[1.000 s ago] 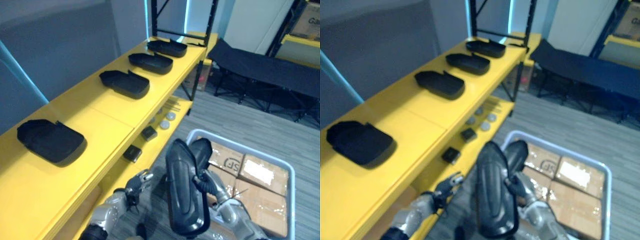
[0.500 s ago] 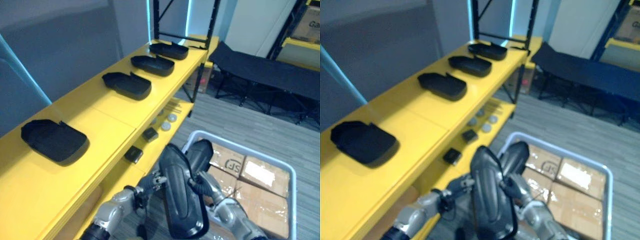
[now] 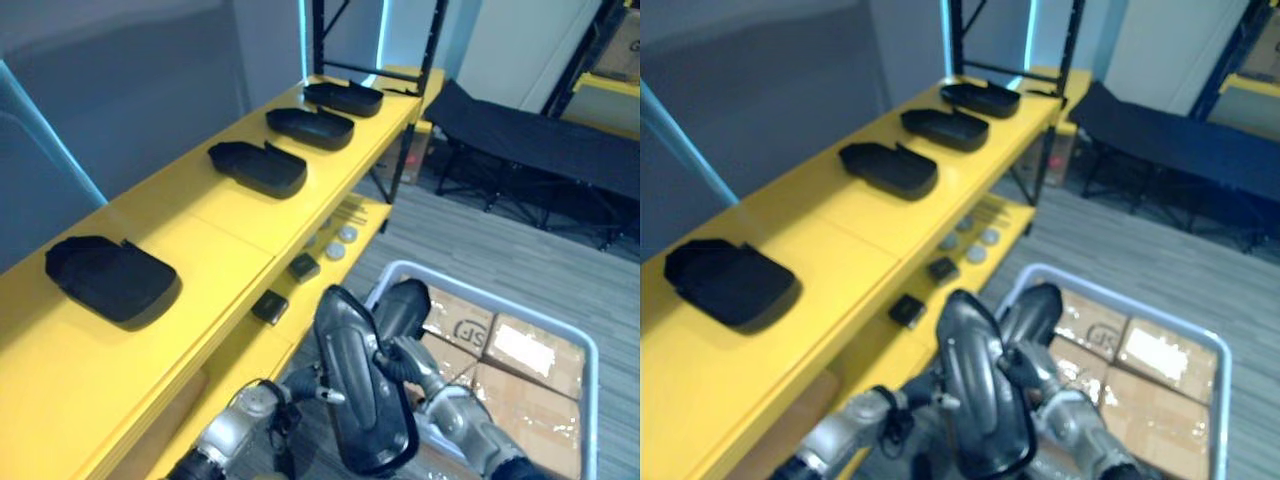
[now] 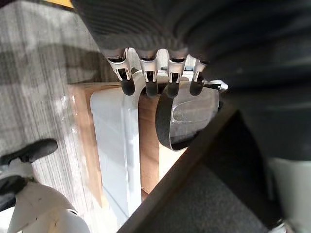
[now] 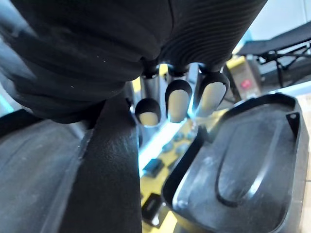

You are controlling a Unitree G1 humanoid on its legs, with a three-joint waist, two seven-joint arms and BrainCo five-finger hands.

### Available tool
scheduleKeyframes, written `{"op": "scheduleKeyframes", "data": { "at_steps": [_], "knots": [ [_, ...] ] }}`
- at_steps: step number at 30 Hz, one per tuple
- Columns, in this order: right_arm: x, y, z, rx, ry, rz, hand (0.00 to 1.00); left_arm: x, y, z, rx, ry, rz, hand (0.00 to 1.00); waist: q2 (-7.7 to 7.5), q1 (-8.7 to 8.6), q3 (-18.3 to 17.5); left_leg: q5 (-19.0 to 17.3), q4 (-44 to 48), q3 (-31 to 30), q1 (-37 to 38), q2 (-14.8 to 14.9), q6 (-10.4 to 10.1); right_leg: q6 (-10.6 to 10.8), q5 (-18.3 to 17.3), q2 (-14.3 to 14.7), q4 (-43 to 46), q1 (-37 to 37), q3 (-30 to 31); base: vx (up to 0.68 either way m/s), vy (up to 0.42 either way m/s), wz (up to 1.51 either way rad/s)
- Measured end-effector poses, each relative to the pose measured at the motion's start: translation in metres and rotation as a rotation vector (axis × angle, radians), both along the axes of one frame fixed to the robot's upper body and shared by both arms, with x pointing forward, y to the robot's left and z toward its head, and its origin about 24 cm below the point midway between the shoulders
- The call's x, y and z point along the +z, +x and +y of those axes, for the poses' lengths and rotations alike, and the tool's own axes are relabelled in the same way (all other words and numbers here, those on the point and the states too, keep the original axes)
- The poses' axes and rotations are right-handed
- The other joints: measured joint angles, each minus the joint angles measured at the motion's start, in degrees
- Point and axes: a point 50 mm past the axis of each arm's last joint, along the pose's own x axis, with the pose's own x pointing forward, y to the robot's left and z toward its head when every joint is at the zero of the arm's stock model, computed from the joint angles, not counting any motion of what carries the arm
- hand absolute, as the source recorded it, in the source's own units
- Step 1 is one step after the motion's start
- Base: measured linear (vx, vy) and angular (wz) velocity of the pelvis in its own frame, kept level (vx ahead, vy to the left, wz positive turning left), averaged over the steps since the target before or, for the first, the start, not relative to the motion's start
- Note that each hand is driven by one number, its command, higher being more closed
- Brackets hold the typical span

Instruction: Walk over and take plastic housings, then place them on the shelf

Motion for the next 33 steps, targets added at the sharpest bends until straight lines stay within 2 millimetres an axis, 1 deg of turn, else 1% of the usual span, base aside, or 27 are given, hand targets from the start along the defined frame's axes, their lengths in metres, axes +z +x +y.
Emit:
{"op": "scheduleKeyframes", "data": {
  "at_steps": [3,8,12,16,20,26,33],
  "knots": [
    [0.001,0.002,0.000,-0.012,0.004,0.002,1.00,0.000,0.000,0.000,0.013,0.006,-0.021,0.00,0.00,-0.02,0.00,0.00,0.00,0.01,0.23,0.00,0.00,-0.10,-0.05,-0.02,0.00,0.08,0.00,0.00,0.000,0.00],
    [0.001,0.004,-0.001,-0.033,0.015,-0.004,1.00,0.007,0.008,0.002,0.080,-0.004,-0.131,0.00,0.18,0.01,0.11,-0.02,-0.01,-0.16,0.52,-0.13,0.01,-0.23,-0.30,-0.15,-0.01,0.68,-0.14,0.00,0.002,0.02],
    [0.005,0.008,-0.002,-0.065,0.050,-0.030,1.00,0.008,0.008,0.001,0.091,-0.025,-0.146,0.00,0.44,0.03,0.27,-0.07,-0.01,-0.18,0.49,-0.26,0.07,-0.15,-0.36,-0.27,0.02,0.65,-0.14,0.00,0.000,0.00],
    [0.007,0.009,-0.004,-0.106,0.094,-0.048,1.00,0.009,0.008,0.000,0.198,-0.092,-0.132,0.00,0.49,0.06,0.32,-0.16,-0.01,-0.19,0.42,-0.34,0.15,-0.10,-0.46,-0.34,0.02,0.62,-0.16,0.00,0.000,0.00],
    [0.009,0.011,-0.002,-0.137,0.121,-0.072,1.00,0.007,0.010,0.000,0.268,-0.125,-0.125,0.00,0.62,0.09,0.50,-0.16,-0.02,-0.19,0.41,-0.32,0.15,-0.11,-0.55,-0.29,0.02,0.63,-0.18,0.00,0.000,0.00],
    [0.007,0.012,0.001,-0.167,0.113,-0.074,1.00,0.002,0.010,-0.002,0.273,-0.117,-0.136,0.00,0.81,0.18,1.10,-0.17,-0.03,-0.16,0.46,-0.24,0.14,-0.08,-0.61,-0.25,0.19,0.62,-0.16,0.00,0.000,0.00],
    [0.006,0.010,0.004,-0.135,0.077,-0.077,1.00,-0.004,0.007,-0.001,0.255,-0.076,-0.137,0.00,0.81,0.22,1.12,-0.17,-0.02,-0.14,0.48,-0.23,0.14,-0.07,-0.61,-0.26,0.19,0.64,-0.17,0.00,0.000,0.00]
  ]
}}
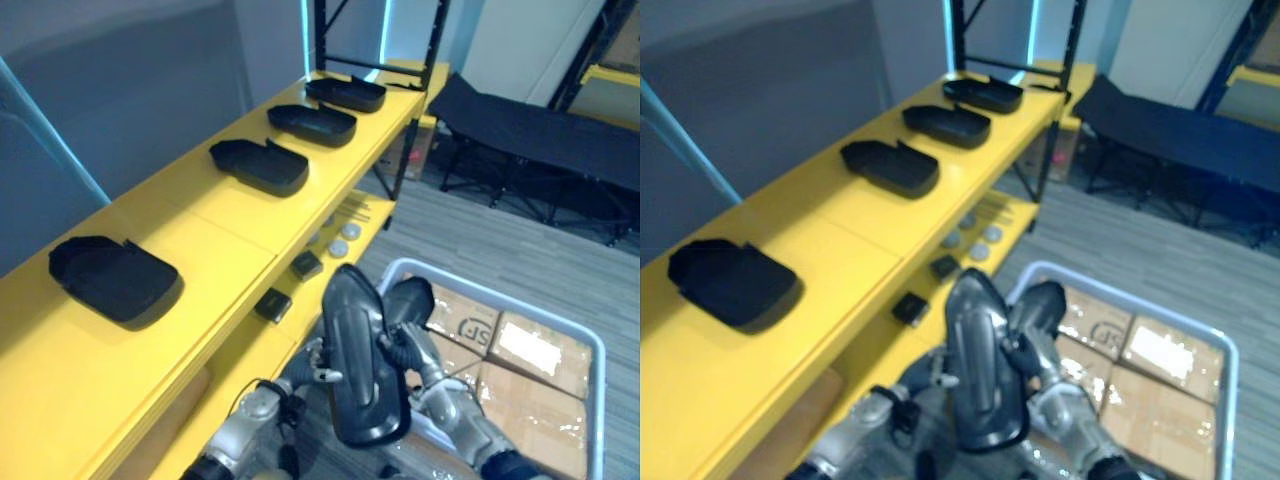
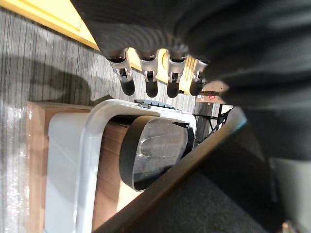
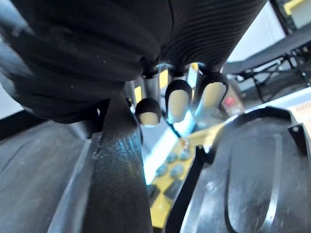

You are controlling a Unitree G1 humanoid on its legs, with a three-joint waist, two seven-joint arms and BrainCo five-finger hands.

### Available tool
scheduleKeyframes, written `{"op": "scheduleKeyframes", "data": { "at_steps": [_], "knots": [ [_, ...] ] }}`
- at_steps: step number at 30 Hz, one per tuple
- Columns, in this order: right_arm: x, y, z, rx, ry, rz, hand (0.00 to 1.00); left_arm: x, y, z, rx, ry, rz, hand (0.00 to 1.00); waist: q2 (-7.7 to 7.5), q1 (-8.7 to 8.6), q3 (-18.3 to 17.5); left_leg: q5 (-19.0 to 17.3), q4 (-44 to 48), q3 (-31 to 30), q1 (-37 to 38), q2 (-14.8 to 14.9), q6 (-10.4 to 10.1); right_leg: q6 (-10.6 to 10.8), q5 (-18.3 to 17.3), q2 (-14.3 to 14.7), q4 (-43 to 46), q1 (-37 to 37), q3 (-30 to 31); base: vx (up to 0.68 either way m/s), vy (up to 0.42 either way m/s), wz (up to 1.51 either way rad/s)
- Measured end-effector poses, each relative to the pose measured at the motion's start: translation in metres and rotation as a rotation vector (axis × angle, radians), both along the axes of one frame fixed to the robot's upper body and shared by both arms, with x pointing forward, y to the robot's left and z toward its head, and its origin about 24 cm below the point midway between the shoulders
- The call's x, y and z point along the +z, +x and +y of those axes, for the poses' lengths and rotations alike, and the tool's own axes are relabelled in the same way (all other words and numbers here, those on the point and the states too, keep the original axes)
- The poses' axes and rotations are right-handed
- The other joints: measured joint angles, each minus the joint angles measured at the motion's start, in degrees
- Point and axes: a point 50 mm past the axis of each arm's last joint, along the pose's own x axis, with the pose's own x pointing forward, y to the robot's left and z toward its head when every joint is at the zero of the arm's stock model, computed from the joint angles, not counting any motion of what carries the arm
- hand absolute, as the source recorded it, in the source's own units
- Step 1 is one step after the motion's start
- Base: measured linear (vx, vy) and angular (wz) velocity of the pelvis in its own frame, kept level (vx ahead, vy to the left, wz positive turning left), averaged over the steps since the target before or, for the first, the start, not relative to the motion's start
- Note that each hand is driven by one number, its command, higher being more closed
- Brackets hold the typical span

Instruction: Walk over and take plastic housings, then place them on the shelf

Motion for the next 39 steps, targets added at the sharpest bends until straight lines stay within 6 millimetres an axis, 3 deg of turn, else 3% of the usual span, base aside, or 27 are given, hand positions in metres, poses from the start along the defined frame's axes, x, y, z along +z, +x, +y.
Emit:
{"op": "scheduleKeyframes", "data": {
  "at_steps": [13,35,36,39],
  "knots": [
    [-0.007,-0.003,0.003,0.023,-0.031,0.012,1.00,-0.004,0.001,0.008,0.031,0.141,-0.115,0.00,-0.02,0.21,0.00,0.00,-0.01,-0.14,0.02,-0.01,0.00,0.01,0.00,-0.01,-0.01,0.10,-0.18,0.00,0.000,0.00],
    [-0.011,-0.005,0.015,0.100,-0.094,0.031,1.00,-0.009,-0.006,0.006,-0.033,0.126,-0.085,0.00,-0.51,1.48,-0.02,0.04,-0.01,-1.48,0.06,-0.07,0.02,0.33,0.09,-0.17,-0.11,0.86,-1.44,0.00,-0.003,0.02],
    [-0.011,-0.005,0.016,0.102,-0.099,0.036,1.00,-0.009,-0.007,0.006,-0.037,0.122,-0.079,1.00,-0.51,1.54,-0.02,0.04,-0.01,-1.51,0.05,-0.08,0.02,0.33,0.09,-0.17,-0.12,0.86,-1.46,0.00,0.000,0.00],
    [-0.011,-0.004,0.015,0.091,-0.108,0.040,1.00,-0.010,-0.007,0.006,-0.011,0.081,-0.048,1.00,-0.51,1.59,-0.02,0.04,-0.01,-1.52,0.05,-0.11,0.02,0.33,0.10,-0.17,-0.12,0.87,-1.48,0.00,0.000,0.00]
  ]
}}
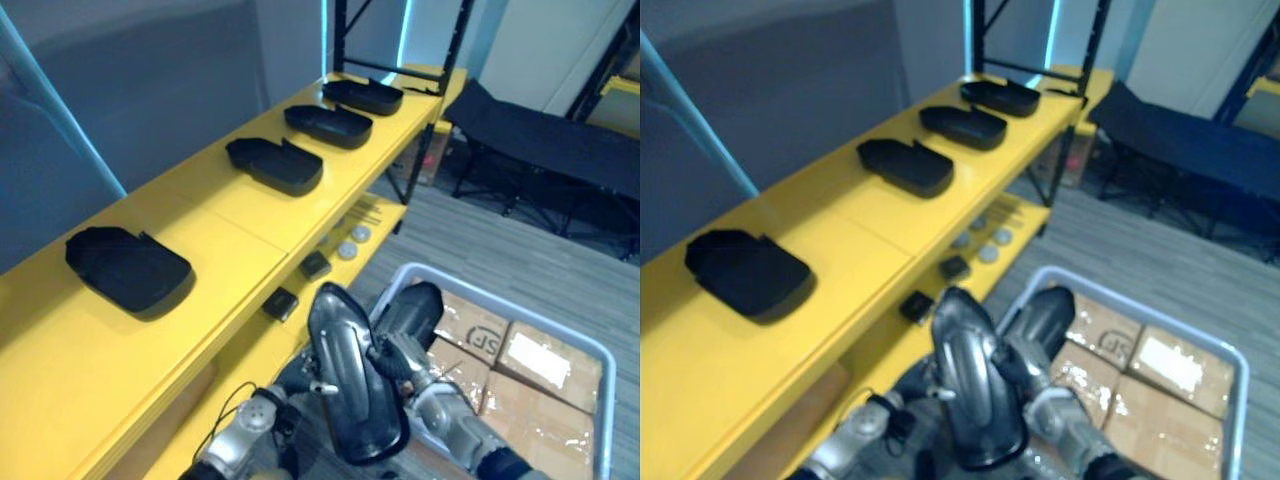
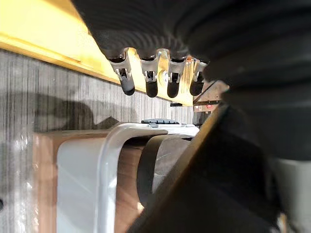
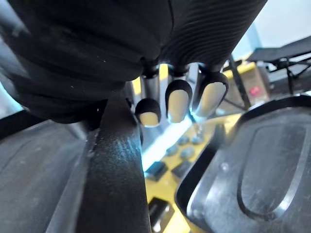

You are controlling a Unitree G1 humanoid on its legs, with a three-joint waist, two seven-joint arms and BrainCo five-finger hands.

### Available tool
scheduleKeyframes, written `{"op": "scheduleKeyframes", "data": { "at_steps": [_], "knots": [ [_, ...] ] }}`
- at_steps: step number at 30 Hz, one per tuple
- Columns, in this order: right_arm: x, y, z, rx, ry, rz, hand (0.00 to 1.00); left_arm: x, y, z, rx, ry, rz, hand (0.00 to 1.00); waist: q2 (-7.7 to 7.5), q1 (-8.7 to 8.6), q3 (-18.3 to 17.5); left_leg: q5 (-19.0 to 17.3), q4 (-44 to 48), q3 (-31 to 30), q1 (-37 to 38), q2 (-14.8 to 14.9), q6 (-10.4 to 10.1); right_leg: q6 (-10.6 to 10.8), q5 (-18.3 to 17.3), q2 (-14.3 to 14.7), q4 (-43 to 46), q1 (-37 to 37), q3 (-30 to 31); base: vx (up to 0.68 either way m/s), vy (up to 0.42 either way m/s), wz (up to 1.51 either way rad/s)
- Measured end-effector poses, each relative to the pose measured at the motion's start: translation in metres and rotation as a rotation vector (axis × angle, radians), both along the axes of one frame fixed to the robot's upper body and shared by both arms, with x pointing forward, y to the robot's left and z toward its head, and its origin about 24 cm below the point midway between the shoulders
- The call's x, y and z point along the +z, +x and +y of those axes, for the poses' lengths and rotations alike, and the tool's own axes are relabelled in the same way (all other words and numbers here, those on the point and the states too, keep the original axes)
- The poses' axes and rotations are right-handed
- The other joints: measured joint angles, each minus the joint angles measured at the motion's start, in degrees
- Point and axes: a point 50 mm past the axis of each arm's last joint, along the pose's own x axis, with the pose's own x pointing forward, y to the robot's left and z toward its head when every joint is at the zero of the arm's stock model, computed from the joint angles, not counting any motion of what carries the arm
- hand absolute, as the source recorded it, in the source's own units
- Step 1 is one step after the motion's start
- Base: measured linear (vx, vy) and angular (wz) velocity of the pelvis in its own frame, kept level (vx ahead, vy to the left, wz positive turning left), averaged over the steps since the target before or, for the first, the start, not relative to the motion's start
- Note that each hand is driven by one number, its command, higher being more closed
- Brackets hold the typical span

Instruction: Walk over and take plastic housings, then place them on the shelf

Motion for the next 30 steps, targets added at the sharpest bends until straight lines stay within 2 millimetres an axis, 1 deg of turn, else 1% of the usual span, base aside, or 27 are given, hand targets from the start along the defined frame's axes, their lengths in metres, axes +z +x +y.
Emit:
{"op": "scheduleKeyframes", "data": {
  "at_steps": [2,6,10,16,23,24,30],
  "knots": [
    [0.000,0.001,-0.001,-0.005,-0.005,0.000,1.00,-0.002,-0.001,0.000,0.023,-0.031,0.031,1.00,0.00,0.00,0.00,0.00,0.00,-0.02,0.00,-0.05,0.00,0.00,0.00,0.03,0.00,0.00,0.00,0.00,0.000,0.00],
    [0.000,0.002,-0.002,-0.014,-0.010,0.000,1.00,-0.002,-0.001,0.001,0.035,-0.035,0.030,1.00,0.01,0.00,-0.01,0.01,0.00,-0.04,0.01,-0.14,-0.01,-0.01,0.00,0.07,0.00,0.02,-0.02,0.00,0.000,0.00],
    [0.001,0.003,-0.002,-0.035,-0.002,-0.019,1.00,-0.007,-0.003,0.003,0.070,-0.051,0.059,1.00,-0.07,0.01,-0.10,0.01,0.00,-0.03,0.02,-0.13,-0.01,-0.02,-0.01,0.10,0.00,0.02,-0.01,0.00,0.000,0.00],
    [0.003,0.006,0.002,-0.098,0.064,-0.030,1.00,-0.005,-0.001,0.004,0.117,-0.074,0.057,1.00,-0.51,-0.01,-0.46,0.01,0.00,0.03,0.03,-0.11,-0.01,-0.07,-0.03,0.12,0.00,0.01,0.04,0.00,0.000,0.00],
    [0.006,0.008,0.002,-0.140,0.101,-0.060,1.00,-0.003,0.003,0.003,0.160,-0.072,0.035,1.00,-0.51,-0.01,-0.50,0.01,0.01,0.06,0.03,-0.09,-0.01,-0.22,-0.12,0.14,0.00,-0.01,0.12,0.00,0.000,0.00],
    [0.007,0.009,0.002,-0.147,0.108,-0.064,1.00,-0.002,0.003,0.002,0.169,-0.076,0.028,0.00,-0.51,-0.02,-0.50,0.01,0.01,0.06,0.03,-0.07,-0.01,-0.22,-0.12,0.15,0.00,-0.03,0.14,0.00,0.000,0.00],
    [0.014,0.013,0.002,-0.166,0.136,-0.100,1.00,0.004,0.007,-0.003,0.212,-0.060,-0.048,0.00,-0.45,-0.04,-0.51,0.00,0.01,0.11,0.02,0.07,-0.02,-0.25,-0.13,0.28,0.00,-0.11,0.28,0.00,0.000,0.00]
  ]
}}
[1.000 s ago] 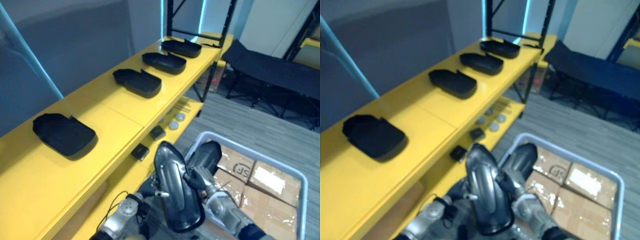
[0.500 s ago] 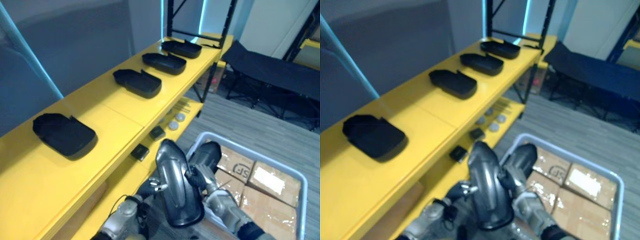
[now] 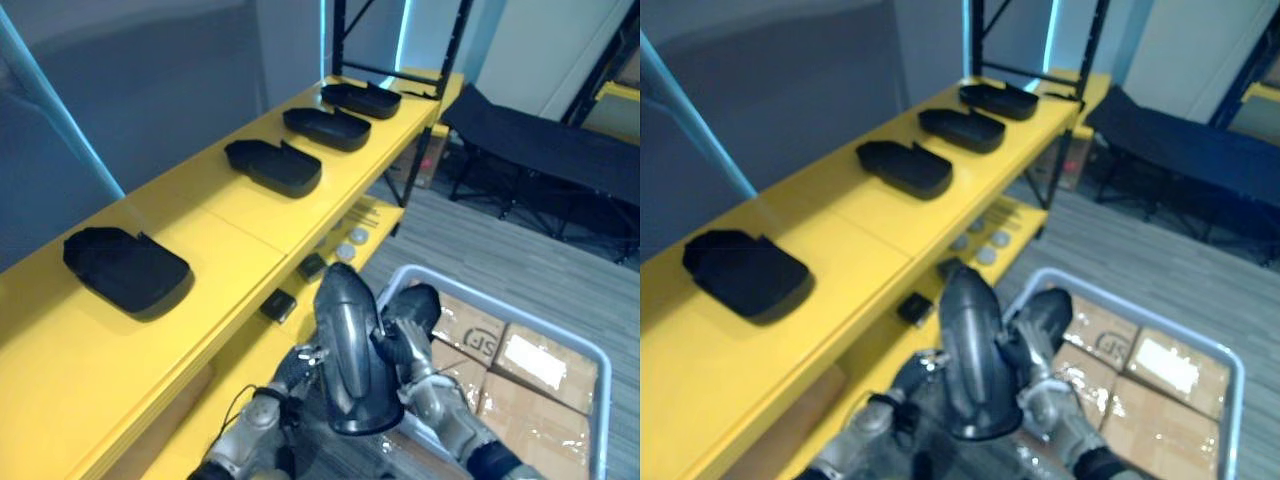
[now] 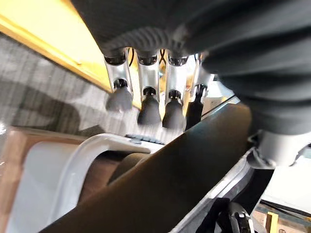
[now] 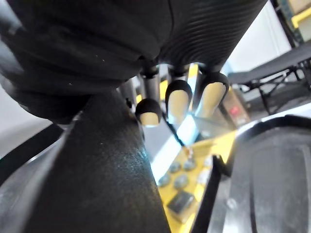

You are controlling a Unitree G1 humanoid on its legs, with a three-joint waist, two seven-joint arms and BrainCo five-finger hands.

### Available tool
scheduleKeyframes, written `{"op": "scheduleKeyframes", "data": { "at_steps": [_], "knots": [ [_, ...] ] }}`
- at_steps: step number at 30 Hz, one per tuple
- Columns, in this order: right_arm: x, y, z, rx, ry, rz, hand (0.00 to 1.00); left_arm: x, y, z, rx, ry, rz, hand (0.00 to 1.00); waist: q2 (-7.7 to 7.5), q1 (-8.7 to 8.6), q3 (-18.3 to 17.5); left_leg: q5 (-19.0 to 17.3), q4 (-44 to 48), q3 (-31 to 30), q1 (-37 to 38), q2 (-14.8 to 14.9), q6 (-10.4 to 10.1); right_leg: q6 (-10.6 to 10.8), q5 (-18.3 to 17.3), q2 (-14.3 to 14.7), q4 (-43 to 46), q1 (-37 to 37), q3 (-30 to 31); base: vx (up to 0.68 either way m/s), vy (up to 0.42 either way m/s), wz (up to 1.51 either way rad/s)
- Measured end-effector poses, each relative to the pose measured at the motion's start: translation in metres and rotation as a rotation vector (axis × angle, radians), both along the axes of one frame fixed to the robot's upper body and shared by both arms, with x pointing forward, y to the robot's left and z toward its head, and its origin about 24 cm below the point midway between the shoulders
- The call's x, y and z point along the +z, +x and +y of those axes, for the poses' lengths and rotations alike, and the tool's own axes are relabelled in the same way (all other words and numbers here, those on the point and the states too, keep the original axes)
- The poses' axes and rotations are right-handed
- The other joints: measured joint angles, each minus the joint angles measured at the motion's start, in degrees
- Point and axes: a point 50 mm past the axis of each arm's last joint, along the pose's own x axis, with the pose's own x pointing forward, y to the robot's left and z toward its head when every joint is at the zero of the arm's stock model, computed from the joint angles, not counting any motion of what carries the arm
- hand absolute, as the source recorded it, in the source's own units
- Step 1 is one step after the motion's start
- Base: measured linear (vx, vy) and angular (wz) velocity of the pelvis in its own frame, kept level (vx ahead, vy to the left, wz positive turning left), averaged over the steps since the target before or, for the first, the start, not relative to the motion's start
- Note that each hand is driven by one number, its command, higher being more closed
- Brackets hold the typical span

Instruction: Walk over and take plastic housings, then place them on the shelf

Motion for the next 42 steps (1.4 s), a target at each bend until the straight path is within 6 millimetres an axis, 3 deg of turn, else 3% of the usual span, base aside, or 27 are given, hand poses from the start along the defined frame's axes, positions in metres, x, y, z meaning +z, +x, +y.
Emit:
{"op": "scheduleKeyframes", "data": {
  "at_steps": [9,21,28,35,36,42],
  "knots": [
    [0.005,0.002,0.005,-0.026,0.092,0.002,1.00,0.023,0.012,-0.005,0.072,0.056,-0.160,0.00,0.82,-0.05,-0.37,-0.01,0.01,0.11,0.00,0.32,-0.02,-0.09,0.01,0.32,0.01,-0.09,0.25,0.00,0.000,0.00],
    [0.010,0.001,0.016,-0.004,0.113,-0.028,1.00,0.030,0.016,-0.006,0.081,0.122,-0.217,0.00,0.94,0.06,-0.43,0.07,0.02,0.44,-0.27,0.94,-0.12,-0.37,0.19,0.52,0.13,-0.66,0.84,0.00,-0.008,-0.02],
    [0.034,0.015,0.017,-0.035,0.123,-0.186,1.00,0.039,0.020,-0.018,0.006,0.207,-0.300,0.00,1.76,0.18,-1.05,0.52,0.05,0.62,-1.22,1.55,-0.42,-1.06,0.85,1.16,0.05,-1.69,1.18,-0.02,-0.037,-0.02],
    [0.041,0.022,0.010,-0.054,0.105,-0.222,1.00,0.030,0.018,-0.023,-0.147,0.312,-0.245,0.00,1.95,0.21,-1.21,0.85,0.07,1.12,-1.01,2.55,-0.93,-1.56,1.05,1.82,0.03,-1.69,1.58,-0.02,-0.048,-0.04],
    [0.042,0.023,0.008,-0.053,0.098,-0.227,1.00,0.027,0.015,-0.026,-0.185,0.320,-0.232,1.00,2.04,0.21,-1.27,0.86,0.07,1.54,-0.95,2.67,-0.94,-1.63,1.07,1.94,0.02,-1.74,1.79,-0.02,-0.021,-0.08],
    [0.039,0.023,0.003,-0.058,0.075,-0.211,1.00,0.011,0.008,-0.029,-0.319,0.411,-0.197,1.00,2.38,-0.15,-1.37,1.11,0.05,1.81,-1.02,2.85,-1.31,-1.85,1.29,2.72,-0.03,-2.41,2.55,-0.02,-0.012,-0.08]
  ]
}}
